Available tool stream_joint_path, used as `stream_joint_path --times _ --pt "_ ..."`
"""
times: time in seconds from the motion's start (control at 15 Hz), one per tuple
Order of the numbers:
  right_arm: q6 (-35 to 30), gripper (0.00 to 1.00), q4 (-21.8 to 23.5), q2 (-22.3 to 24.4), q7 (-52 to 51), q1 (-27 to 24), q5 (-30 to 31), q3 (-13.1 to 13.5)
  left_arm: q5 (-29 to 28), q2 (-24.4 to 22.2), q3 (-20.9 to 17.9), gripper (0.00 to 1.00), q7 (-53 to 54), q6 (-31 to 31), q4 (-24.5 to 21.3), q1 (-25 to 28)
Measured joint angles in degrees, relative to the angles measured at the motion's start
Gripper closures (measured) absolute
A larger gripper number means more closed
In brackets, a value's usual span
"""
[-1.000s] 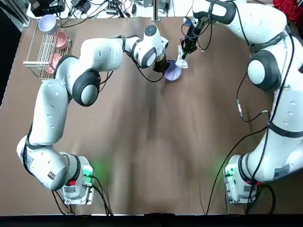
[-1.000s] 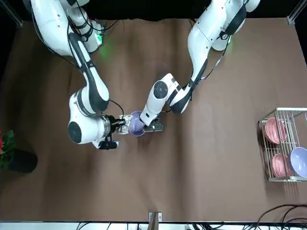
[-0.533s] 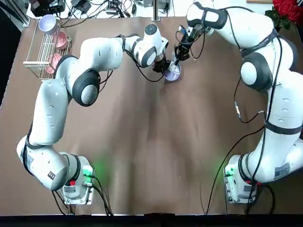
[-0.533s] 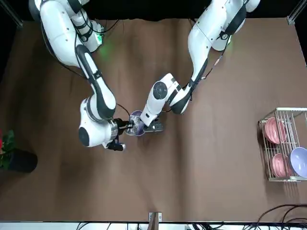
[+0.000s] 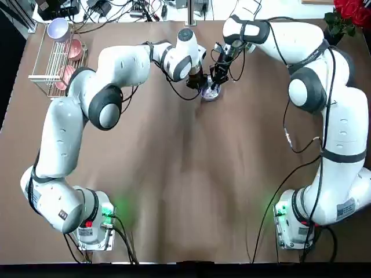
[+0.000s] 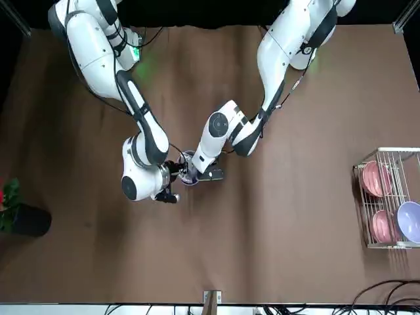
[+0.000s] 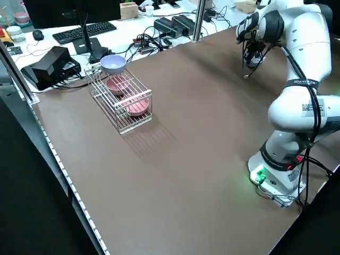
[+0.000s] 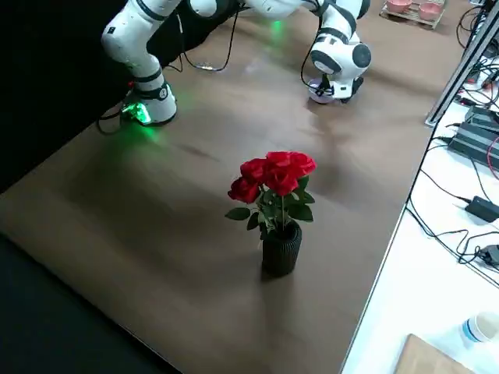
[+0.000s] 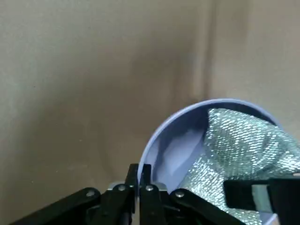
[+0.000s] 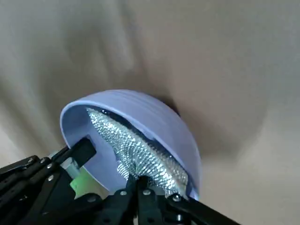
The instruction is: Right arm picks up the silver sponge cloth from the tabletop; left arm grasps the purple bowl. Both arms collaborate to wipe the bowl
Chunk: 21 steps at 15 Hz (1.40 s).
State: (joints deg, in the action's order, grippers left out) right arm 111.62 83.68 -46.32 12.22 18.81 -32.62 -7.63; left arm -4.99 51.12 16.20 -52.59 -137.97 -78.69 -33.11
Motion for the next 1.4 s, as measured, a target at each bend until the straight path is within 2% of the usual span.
stream_joint_path --times 0.73,1.07,1.4 --pt "1.20 0.98 0.00 -1.21 0.12 1.83 0.11 0.17 0.00 0.00 0.01 0.96 0.00 0.42 0.11 0.04" --pt "0.90 0.98 -1.02 -1.08 0.07 1.53 7.13 0.53 0.05 0.01 0.18 0.96 -0.15 0.43 0.42 -0.02" --pt "-4.10 0.98 -2.84 -1.07 0.08 1.40 8.30 0.73 0.06 0.07 0.27 0.96 -0.18 0.43 0.41 -0.05"
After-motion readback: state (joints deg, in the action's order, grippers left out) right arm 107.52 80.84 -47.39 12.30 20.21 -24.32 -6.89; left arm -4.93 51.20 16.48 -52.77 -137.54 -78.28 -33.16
